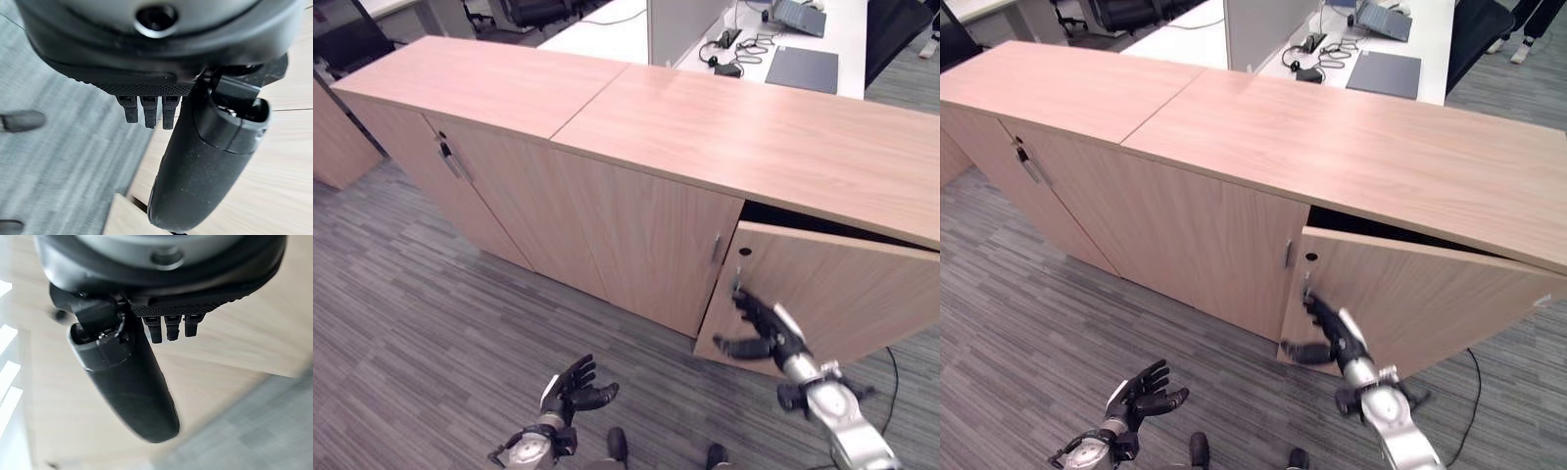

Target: Put the empty folder in the office cabinet

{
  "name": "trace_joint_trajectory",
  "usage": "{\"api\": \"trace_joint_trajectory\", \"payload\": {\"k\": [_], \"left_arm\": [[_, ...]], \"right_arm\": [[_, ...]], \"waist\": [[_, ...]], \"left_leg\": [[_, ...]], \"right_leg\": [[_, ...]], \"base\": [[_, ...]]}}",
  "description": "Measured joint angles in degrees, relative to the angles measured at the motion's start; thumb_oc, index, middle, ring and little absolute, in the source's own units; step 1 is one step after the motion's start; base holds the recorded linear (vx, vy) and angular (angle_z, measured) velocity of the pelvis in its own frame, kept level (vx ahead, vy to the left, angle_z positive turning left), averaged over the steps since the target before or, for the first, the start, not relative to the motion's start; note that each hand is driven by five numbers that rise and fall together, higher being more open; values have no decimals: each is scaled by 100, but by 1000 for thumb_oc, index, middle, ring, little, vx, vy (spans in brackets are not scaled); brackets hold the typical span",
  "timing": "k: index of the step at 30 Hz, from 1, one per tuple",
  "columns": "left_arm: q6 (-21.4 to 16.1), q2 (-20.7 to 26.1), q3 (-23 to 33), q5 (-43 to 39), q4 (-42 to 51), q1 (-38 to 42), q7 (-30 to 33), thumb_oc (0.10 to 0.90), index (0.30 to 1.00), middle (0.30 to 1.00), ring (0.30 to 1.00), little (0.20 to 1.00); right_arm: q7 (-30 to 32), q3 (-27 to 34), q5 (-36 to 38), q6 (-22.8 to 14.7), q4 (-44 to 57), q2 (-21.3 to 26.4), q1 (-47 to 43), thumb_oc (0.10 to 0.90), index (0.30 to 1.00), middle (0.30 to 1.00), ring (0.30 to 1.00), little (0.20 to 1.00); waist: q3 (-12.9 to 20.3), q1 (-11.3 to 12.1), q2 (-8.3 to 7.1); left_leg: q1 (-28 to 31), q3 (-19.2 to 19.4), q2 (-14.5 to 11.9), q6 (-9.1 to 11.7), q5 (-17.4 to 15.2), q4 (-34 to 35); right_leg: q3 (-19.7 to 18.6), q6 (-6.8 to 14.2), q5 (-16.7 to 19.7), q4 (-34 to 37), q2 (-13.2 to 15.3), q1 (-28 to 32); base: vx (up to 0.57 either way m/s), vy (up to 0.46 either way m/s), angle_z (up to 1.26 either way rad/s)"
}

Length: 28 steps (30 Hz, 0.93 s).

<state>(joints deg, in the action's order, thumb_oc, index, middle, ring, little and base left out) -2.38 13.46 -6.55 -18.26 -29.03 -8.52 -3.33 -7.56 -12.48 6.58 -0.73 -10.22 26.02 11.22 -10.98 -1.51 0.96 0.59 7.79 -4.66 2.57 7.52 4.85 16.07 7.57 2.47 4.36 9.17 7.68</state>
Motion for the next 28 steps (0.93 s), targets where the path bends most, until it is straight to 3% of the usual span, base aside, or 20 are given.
{"api": "trace_joint_trajectory", "payload": {"k": [4, 11, 18, 28], "left_arm": [[-2, 128, 12, 65, 252, -84, -124, 800, 900, 900, 900, 900], [88, 325, 202, 50, 274, -380, -263, 800, 900, 900, 900, 900], [115, 327, 163, 46, 289, -550, -414, 800, 900, 900, 900, 900], [117, 348, 169, 429, 290, -800, -472, 800, 900, 900, 900, 900]], "right_arm": [[12, 41, -199, 195, -1466, -722, 234, 800, 900, 900, 900, 900], [343, 793, 165, 203, -2724, -975, 247, 800, 900, 900, 900, 900], [403, 882, 320, 219, -2862, -937, 422, 800, 900, 900, 900, 900], [390, 883, 369, 216, -2860, -941, 418, 800, 900, 900, 900, 900]], "waist": [[5, 0, -15], [29, -267, -23], [318, -377, -21], [421, -408, 25]], "left_leg": [[67, 1, 90, -34, -52, 7], [324, 369, 58, -32, -215, 12], [377, 655, -54, 34, -220, 12], [495, 879, -144, 64, -226, 14]], "right_leg": [[-124, 40, -42, -59, 82, 4], [-554, 84, -34, -48, 121, 24], [-821, 36, 74, 60, 11, -60], [-1032, 41, 114, 99, -60, -42]], "base": [[10, -39, -4], [-2, -59, -29], [7, -60, -23], [9, -33, -11]]}}
